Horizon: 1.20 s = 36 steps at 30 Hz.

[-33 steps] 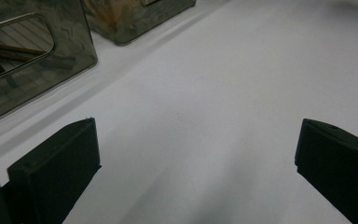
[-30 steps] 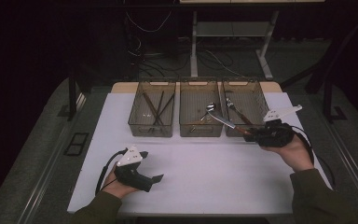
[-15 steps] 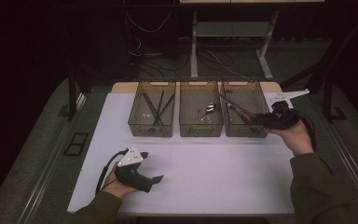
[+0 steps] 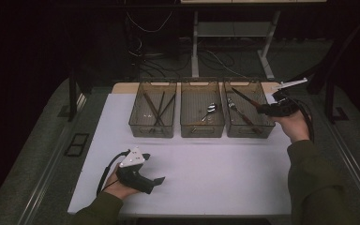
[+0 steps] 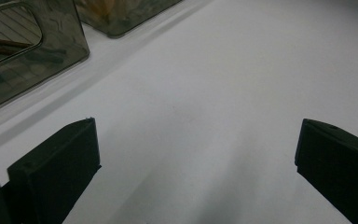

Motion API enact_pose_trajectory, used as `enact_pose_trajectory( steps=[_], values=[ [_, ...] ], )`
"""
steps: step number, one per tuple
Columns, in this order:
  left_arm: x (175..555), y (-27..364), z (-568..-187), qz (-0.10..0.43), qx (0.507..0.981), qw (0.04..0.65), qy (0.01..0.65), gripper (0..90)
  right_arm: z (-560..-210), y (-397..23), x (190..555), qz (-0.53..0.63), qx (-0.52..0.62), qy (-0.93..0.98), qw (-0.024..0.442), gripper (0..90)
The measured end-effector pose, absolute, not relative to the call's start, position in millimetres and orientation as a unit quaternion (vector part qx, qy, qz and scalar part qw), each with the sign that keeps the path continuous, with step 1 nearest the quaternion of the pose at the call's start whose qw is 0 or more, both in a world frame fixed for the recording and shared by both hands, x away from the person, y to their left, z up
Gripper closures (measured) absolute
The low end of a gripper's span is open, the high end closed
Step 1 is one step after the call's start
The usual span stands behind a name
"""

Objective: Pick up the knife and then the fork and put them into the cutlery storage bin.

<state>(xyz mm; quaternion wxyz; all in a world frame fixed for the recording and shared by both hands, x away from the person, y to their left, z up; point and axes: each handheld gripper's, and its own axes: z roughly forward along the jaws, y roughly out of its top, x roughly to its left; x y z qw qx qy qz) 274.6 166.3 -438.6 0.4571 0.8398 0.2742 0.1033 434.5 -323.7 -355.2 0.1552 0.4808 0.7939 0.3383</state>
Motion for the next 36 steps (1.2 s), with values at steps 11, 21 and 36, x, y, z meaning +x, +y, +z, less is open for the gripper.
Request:
enact_pose_trajectory(
  steps=[11, 21, 36],
  values=[
    [274.7, 164.3, -439.2, 0.103, 0.845, 0.451, 0.268, 0.0, -376.0, -312.8, 463.2, 0.292, 0.535, 0.778, 0.154, 75.4],
    [274.5, 161.9, -440.1, 0.099, 0.847, 0.449, 0.266, 0.0, -390.3, -302.0, 470.7, 0.255, 0.553, 0.778, 0.151, 75.2],
    [274.2, 161.3, -439.6, 0.101, 0.847, 0.450, 0.265, 0.0, -386.6, -303.4, 469.2, 0.273, 0.551, 0.772, 0.159, 62.5]
  ],
)
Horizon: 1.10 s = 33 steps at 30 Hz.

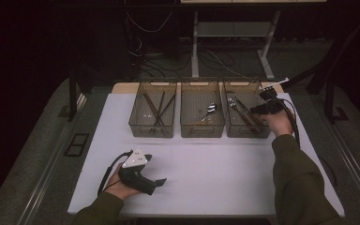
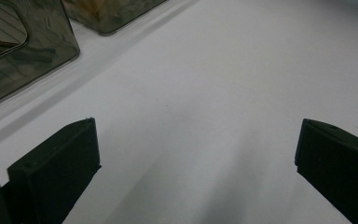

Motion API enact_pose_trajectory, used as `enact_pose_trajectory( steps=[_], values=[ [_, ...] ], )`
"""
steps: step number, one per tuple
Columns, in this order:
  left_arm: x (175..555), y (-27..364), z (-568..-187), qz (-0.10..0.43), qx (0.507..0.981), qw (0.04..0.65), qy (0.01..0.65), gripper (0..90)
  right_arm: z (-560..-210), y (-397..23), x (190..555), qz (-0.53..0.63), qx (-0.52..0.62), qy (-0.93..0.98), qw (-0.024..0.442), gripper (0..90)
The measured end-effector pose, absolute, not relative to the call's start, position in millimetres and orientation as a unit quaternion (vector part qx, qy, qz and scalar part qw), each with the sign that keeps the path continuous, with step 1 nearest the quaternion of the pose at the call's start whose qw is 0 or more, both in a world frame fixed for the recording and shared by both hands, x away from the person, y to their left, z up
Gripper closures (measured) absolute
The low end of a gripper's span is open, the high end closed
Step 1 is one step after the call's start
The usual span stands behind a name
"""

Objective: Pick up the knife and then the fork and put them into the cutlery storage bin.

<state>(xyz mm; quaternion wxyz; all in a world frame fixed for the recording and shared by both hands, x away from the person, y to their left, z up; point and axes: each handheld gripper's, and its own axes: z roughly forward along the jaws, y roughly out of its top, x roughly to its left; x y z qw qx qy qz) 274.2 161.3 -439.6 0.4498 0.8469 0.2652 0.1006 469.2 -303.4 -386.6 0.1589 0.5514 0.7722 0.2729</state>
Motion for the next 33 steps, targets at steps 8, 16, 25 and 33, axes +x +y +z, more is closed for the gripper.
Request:
enact_pose_trajectory(
  steps=[8, 16, 25, 33],
  values=[
    [274.4, 161.3, -439.9, 0.100, 0.847, 0.450, 0.266, 0.0, -381.2, -310.9, 464.8, 0.323, 0.545, 0.759, 0.149, 38.3],
    [274.9, 161.1, -440.6, 0.098, 0.847, 0.447, 0.269, 0.0, -368.0, -312.6, 450.9, 0.369, 0.510, 0.761, 0.157, 22.9],
    [275.1, 161.1, -440.2, 0.096, 0.847, 0.451, 0.266, 0.0, -364.6, -310.5, 421.4, 0.406, 0.469, 0.769, 0.156, 18.6],
    [274.5, 161.5, -439.7, 0.094, 0.848, 0.451, 0.262, 0.0, -363.9, -301.9, 390.1, 0.420, 0.447, 0.771, 0.173, 17.3]
  ],
)
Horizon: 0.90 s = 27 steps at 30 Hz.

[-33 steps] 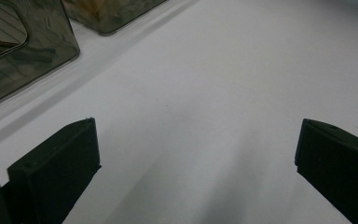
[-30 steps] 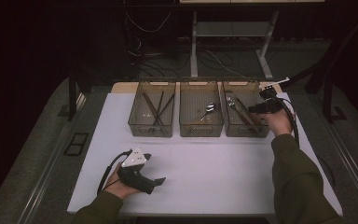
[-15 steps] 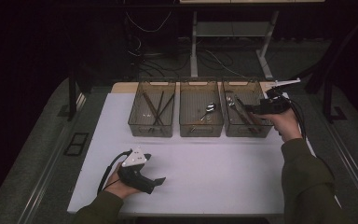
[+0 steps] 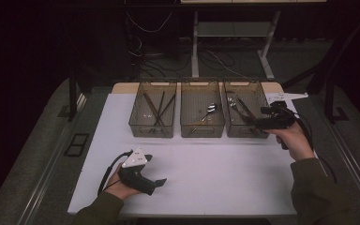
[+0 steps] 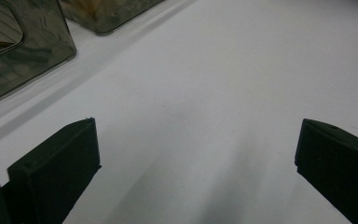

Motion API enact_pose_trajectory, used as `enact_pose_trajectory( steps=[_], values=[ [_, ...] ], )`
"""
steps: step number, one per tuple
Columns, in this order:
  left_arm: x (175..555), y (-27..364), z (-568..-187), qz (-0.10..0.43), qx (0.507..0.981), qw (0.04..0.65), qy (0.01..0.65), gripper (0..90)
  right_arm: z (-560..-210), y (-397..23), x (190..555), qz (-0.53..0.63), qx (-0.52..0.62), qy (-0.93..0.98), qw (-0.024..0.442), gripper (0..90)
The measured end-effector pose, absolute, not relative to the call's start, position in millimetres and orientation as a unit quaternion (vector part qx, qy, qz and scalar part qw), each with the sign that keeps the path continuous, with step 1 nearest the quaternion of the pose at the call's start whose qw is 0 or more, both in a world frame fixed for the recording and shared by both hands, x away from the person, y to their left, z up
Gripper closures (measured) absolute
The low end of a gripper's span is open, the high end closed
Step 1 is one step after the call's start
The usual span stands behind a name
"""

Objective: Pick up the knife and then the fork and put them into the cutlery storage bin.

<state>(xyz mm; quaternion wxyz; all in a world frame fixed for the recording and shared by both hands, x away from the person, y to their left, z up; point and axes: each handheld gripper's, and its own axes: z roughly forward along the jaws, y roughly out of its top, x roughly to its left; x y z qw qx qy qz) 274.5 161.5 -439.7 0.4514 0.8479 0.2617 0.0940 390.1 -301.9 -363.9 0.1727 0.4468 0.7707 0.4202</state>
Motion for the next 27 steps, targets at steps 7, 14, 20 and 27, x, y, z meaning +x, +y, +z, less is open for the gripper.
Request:
enact_pose_trajectory(
  steps=[7, 14, 20, 27],
  values=[
    [274.4, 161.7, -439.6, 0.096, 0.848, 0.451, 0.261, 0.0, -363.6, -292.5, 357.7, 0.452, 0.418, 0.768, 0.177, 17.1],
    [274.1, 162.2, -439.1, 0.096, 0.847, 0.452, 0.263, 0.0, -374.6, -284.5, 329.4, 0.467, 0.399, 0.771, 0.165, 17.1],
    [274.5, 163.0, -438.9, 0.093, 0.844, 0.457, 0.265, 0.0, -390.2, -280.8, 311.1, 0.472, 0.383, 0.777, 0.166, 17.1],
    [274.1, 162.8, -438.9, 0.093, 0.845, 0.457, 0.263, 0.0, -407.3, -281.5, 294.4, 0.469, 0.382, 0.780, 0.161, 17.1]
  ],
)
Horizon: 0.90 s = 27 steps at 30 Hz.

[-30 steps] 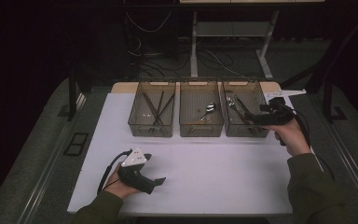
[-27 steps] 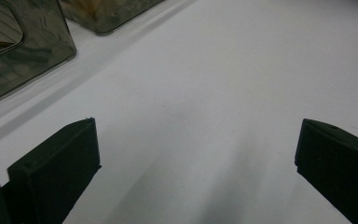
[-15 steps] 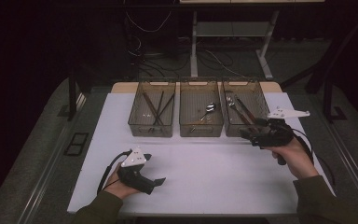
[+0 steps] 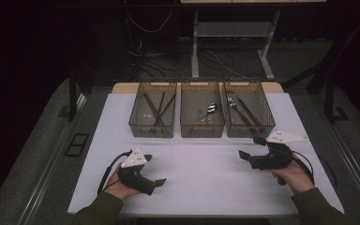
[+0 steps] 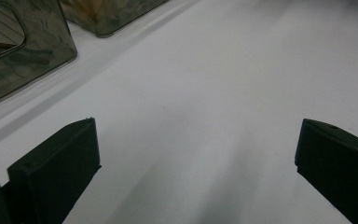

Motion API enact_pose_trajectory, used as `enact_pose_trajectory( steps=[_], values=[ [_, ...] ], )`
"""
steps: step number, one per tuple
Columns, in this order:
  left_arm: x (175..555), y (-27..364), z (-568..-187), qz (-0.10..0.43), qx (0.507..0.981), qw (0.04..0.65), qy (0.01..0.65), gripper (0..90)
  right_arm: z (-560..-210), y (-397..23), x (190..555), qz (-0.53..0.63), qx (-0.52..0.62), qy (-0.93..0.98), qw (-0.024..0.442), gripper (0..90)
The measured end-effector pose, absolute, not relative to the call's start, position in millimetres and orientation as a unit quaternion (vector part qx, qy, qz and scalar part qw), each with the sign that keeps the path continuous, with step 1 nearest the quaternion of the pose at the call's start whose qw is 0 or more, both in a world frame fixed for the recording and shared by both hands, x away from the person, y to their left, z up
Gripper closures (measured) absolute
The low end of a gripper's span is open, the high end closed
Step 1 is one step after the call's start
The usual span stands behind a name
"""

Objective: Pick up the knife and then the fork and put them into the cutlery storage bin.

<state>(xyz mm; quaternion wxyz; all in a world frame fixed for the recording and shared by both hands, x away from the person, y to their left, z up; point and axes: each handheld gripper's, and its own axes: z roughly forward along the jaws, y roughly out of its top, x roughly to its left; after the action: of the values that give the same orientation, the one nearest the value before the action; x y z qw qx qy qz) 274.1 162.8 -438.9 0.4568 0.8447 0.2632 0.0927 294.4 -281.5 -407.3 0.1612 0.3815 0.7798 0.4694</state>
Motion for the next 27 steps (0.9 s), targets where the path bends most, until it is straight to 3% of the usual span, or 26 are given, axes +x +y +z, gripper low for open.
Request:
enact_pose_trajectory(
  steps=[27],
  values=[
    [273.1, 163.1, -439.0, 0.091, 0.846, 0.455, 0.261, 0.0, -450.4, -285.3, 259.5, 0.427, 0.374, 0.809, 0.153, 17.1]
  ],
)
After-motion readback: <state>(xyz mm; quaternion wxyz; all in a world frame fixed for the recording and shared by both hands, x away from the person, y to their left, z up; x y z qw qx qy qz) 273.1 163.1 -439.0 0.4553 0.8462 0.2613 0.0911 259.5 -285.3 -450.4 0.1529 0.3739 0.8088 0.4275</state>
